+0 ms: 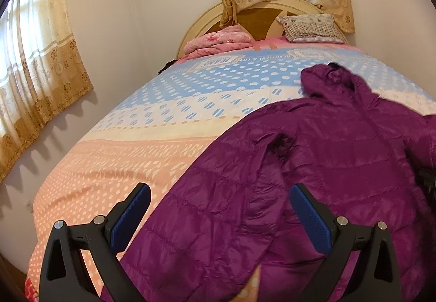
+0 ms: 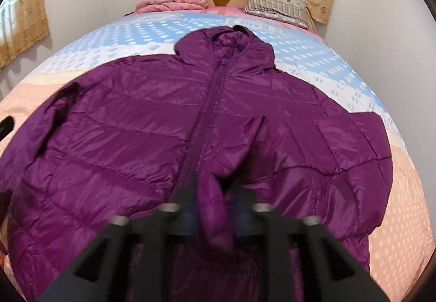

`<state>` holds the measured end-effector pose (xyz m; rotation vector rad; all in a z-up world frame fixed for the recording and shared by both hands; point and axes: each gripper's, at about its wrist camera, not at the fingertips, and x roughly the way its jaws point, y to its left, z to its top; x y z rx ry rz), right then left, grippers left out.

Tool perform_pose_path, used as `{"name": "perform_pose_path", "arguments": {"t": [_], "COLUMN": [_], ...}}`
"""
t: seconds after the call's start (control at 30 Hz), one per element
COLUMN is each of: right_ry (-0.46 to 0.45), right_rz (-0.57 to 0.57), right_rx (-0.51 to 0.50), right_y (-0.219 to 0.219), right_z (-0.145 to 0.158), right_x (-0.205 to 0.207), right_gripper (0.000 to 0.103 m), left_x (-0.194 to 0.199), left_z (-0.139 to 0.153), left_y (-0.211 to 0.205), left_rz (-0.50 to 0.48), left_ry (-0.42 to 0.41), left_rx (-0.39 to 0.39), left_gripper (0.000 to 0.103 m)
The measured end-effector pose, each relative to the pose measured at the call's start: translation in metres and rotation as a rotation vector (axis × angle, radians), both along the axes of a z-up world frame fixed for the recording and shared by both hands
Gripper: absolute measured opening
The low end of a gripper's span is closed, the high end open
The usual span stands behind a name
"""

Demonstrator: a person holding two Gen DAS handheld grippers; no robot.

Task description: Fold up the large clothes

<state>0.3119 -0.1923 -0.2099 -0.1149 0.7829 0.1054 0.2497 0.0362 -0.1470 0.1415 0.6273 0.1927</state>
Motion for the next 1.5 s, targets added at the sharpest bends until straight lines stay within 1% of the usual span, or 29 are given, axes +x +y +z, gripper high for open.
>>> {"name": "perform_pose_path", "arguments": {"t": [0.03,0.07,0.17,0.23,0.27,0.37,0.43,0.5,0.53,0.6,0.63,0.67,0.7,0.73,0.77,0.8,0.83,0.9,0.93,1.03,1.1,1.17,1.2,1.27,1.3,1.37,1.43,1.47,1.5], "right_ry": [-0.025,-0.041,-0.082,-0.107,-0.119,-0.121,-0.093,-0.082,-0.082,-0.072,-0.068,-0.063,-0.064,-0.062,-0.059,-0.057,-0.055,-0.05,-0.048,-0.043,-0.041,-0.038,-0.038,-0.037,-0.035,-0.023,0.001,0.009,0.017], "right_rz": [0.009,0.014,0.012,-0.03,-0.082,-0.217,-0.298,-0.352,-0.372,-0.398,-0.404,-0.41,-0.409,-0.407,-0.405,-0.402,-0.395,-0.385,-0.385,-0.371,-0.36,-0.349,-0.346,-0.344,-0.343,-0.334,-0.312,-0.302,-0.288], "right_rx": [0.007,0.007,0.029,0.046,0.039,0.013,0.047,0.071,0.073,0.08,0.092,0.101,0.11,0.117,0.122,0.126,0.133,0.138,0.139,0.151,0.139,0.132,0.13,0.129,0.13,0.131,0.13,0.135,0.145], "right_y": [-0.001,-0.002,-0.021,-0.042,-0.059,-0.1,-0.134,-0.157,-0.164,-0.178,-0.182,-0.185,-0.187,-0.188,-0.188,-0.19,-0.189,-0.188,-0.186,-0.182,-0.178,-0.175,-0.174,-0.173,-0.173,-0.171,-0.169,-0.169,-0.169], "right_z": [0.008,0.014,0.035,0.041,0.043,0.039,0.028,0.02,0.016,0.01,0.006,0.004,0.001,-0.002,-0.005,-0.006,-0.008,-0.011,-0.013,-0.017,-0.02,-0.021,-0.022,-0.022,-0.023,-0.027,-0.03,-0.03,-0.028], "right_x": [-0.01,-0.017,-0.048,-0.061,-0.069,-0.075,-0.077,-0.08,-0.082,-0.084,-0.085,-0.087,-0.088,-0.09,-0.092,-0.095,-0.094,-0.093,-0.093,-0.094,-0.095,-0.095,-0.095,-0.094,-0.094,-0.093,-0.09,-0.089,-0.088], "right_gripper": [0.075,0.077,0.078,0.083,0.087,0.088,0.088,0.088,0.088,0.088,0.088,0.088,0.088,0.088,0.088,0.088,0.088,0.088,0.088,0.088,0.088,0.088,0.088,0.088,0.088,0.088,0.088,0.082,0.071], "left_x": [-0.001,-0.001,-0.001,0.001,0.003,0.012,0.023,0.033,0.04,0.051,0.055,0.057,0.058,0.061,0.063,0.061,0.059,0.054,0.049,0.042,0.038,0.038,0.037,0.038,0.04,0.049,0.058,0.061,0.067], "left_z": [0.003,0.006,0.013,0.018,0.021,0.023,0.019,0.01,0.001,-0.015,-0.021,-0.026,-0.03,-0.033,-0.036,-0.033,-0.028,-0.018,-0.009,0.01,0.019,0.024,0.024,0.02,0.016,0.0,-0.018,-0.025,-0.035], "left_y": [-0.003,-0.008,-0.027,-0.051,-0.066,-0.105,-0.137,-0.165,-0.18,-0.203,-0.211,-0.216,-0.219,-0.223,-0.224,-0.221,-0.215,-0.211,-0.205,-0.187,-0.174,-0.164,-0.158,-0.151,-0.148,-0.141,-0.139,-0.138,-0.137], "left_rz": [-0.007,-0.011,-0.049,-0.098,-0.13,-0.212,-0.272,-0.311,-0.334,-0.363,-0.381,-0.384,-0.38,-0.392,-0.414,-0.413,-0.412,-0.411,-0.41,-0.397,-0.383,-0.37,-0.358,-0.344,-0.34,-0.319,-0.31,-0.298,-0.279], "left_ry": [-0.002,-0.004,-0.005,-0.007,0.0,0.04,0.078,0.125,0.165,0.219,0.233,0.236,0.235,0.241,0.265,0.26,0.234,0.177,0.133,0.058,0.024,0.005,-0.008,-0.015,-0.011,0.021,0.056,0.069,0.101], "left_rx": [-0.014,-0.019,-0.035,-0.054,-0.066,-0.114,-0.133,-0.148,-0.16,-0.157,-0.166,-0.169,-0.164,-0.159,-0.163,-0.174,-0.171,-0.111,-0.075,-0.023,0.004,0.024,0.047,0.086,0.094,0.107,0.104,0.108,0.113], "left_gripper": [0.102,0.102,0.102,0.102,0.102,0.102,0.102,0.102,0.102,0.102,0.102,0.098,0.088,0.042,0.01,0.01,0.01,0.01,0.01,0.009,0.009,0.009,0.009,0.009,0.009,0.009,0.01,0.012,0.017]}}
